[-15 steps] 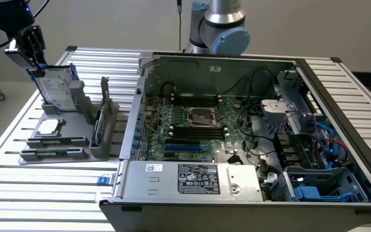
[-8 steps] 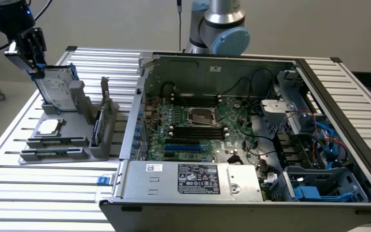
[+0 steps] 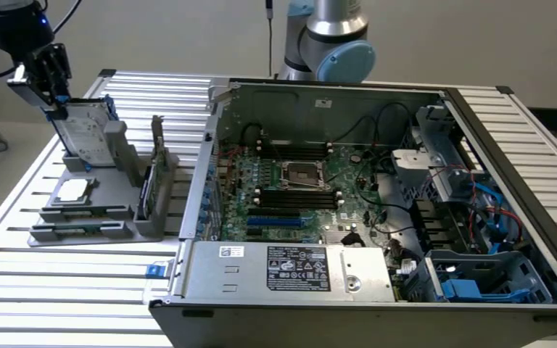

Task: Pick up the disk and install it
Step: 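Pick up the disk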

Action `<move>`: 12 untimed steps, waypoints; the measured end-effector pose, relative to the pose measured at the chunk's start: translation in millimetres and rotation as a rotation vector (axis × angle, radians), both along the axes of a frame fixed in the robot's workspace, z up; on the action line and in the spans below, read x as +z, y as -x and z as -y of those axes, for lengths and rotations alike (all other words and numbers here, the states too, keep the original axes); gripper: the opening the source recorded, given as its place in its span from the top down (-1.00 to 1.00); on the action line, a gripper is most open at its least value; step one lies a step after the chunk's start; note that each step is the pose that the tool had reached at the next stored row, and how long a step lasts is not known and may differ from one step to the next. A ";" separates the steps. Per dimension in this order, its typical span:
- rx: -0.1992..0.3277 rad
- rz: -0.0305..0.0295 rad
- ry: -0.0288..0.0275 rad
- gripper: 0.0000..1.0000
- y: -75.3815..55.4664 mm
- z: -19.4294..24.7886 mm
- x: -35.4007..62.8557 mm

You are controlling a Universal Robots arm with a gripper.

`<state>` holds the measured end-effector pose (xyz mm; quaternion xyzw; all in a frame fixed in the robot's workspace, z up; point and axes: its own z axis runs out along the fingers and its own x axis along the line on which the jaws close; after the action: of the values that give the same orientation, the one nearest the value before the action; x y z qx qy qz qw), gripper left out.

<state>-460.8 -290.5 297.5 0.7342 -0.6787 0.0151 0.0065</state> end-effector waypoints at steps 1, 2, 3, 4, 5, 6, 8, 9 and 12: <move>-0.001 0.0001 -0.0004 0.11 -0.2 0.0 -0.3; -0.001 0.0003 -0.0010 0.11 -0.5 0.2 -0.7; -0.001 0.0002 -0.0015 0.11 -0.8 0.3 -1.0; -0.001 0.0002 -0.0018 0.11 -0.7 0.6 -1.5; -0.002 0.0002 -0.0020 0.11 -0.7 0.8 -1.9; -0.002 0.0000 -0.0022 0.11 -0.7 0.9 -2.1; -0.003 0.0001 -0.0033 0.11 -0.8 1.1 -2.5; -0.003 0.0001 -0.0040 0.11 -0.8 1.2 -2.7; -0.003 -0.0012 -0.0046 0.29 -0.8 2.0 -2.9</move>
<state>-460.0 -292.5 294.7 0.7333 -0.6797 0.0130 0.0053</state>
